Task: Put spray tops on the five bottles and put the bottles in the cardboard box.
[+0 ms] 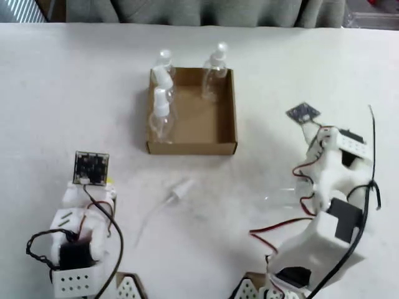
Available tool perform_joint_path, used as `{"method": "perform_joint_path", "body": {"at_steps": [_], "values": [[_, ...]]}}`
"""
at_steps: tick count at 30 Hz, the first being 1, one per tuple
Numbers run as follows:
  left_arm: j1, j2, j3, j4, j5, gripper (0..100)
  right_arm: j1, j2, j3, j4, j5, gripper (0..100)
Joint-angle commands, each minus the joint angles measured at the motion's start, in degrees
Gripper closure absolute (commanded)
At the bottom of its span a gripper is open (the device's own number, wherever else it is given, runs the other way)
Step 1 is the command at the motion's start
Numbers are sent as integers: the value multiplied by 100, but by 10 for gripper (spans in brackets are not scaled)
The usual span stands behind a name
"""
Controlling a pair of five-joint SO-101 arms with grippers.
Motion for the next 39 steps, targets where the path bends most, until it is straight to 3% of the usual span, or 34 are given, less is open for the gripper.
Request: {"method": "perform_joint_path", "body": {"at_steps": [1,8,16,28,35,39], "values": [[31,-75,-9,-9,-79,980,391,-567,615,4,360,982],[31,-75,-9,-9,-79,980,866,-2229,2092,4,905,982],[31,-75,-9,9,-79,980,971,-4787,3024,303,888,981],[31,-75,-9,26,-79,980,-4,-7169,3015,2334,914,972],[31,-75,-9,26,-79,980,-558,-7178,3042,2378,932,724],[31,-75,-9,35,-79,980,-646,-7169,3253,1965,923,673]]}}
